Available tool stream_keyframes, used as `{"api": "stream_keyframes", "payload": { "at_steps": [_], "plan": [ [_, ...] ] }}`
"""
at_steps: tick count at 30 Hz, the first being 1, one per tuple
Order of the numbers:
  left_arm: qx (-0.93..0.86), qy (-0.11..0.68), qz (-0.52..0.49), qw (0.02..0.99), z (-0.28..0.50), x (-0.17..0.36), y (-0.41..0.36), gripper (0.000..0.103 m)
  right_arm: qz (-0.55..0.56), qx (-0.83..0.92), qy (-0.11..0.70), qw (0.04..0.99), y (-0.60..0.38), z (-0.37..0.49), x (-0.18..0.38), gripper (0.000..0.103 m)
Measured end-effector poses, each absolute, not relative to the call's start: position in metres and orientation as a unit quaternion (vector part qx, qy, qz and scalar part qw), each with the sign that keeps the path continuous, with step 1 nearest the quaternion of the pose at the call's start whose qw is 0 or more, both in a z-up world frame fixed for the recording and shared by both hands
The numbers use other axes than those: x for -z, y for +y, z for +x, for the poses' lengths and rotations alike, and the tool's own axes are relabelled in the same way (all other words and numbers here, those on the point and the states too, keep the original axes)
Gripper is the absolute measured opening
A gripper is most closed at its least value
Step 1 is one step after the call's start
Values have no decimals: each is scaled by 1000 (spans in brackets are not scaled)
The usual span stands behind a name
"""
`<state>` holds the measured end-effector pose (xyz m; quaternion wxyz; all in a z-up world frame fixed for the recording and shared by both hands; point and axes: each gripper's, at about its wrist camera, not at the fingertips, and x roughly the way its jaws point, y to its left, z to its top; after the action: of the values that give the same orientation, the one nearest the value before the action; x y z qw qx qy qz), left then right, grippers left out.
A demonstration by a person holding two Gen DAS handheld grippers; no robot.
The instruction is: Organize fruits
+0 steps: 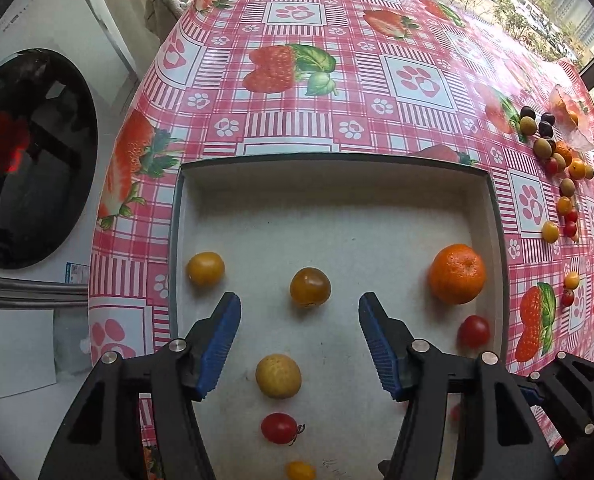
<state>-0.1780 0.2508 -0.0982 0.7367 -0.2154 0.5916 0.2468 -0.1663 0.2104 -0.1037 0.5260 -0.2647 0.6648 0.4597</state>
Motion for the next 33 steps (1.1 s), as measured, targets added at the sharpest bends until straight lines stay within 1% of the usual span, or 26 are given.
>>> {"api": "stream_keyframes", "payload": {
  "at_steps": [2,3,4,5,6,9,11,19,22,27,33],
  "plan": [
    [-250,590,-218,736,-180,90,250,63,-258,-465,663,527,209,-167,93,82],
    [-249,591,-223,734,-181,88,253,71,-257,-465,661,529,208,-168,87,84],
    [-246,591,-229,733,-180,86,253,82,-258,-464,659,532,207,-167,82,85],
    [-248,585,-233,736,-181,82,253,100,-259,-462,658,535,205,-167,78,87],
    [-254,578,-229,741,-185,76,251,102,-260,-460,658,537,203,-166,74,90],
    [-259,579,-223,740,-191,67,242,102,-266,-450,656,545,194,-164,65,96],
    [-267,579,-221,738,-194,64,240,102,-270,-440,655,551,188,-159,61,103],
    [-290,579,-203,734,-215,36,223,102,-285,-412,654,567,152,-139,40,103],
    [-293,595,-194,723,-221,28,216,102,-284,-406,655,570,141,-132,26,103],
    [-285,630,-199,695,-234,19,203,102,-277,-404,651,580,136,-127,0,103],
    [-283,631,-185,698,-247,-3,180,102,-289,-411,633,589,141,-131,-22,103]
  ]
}}
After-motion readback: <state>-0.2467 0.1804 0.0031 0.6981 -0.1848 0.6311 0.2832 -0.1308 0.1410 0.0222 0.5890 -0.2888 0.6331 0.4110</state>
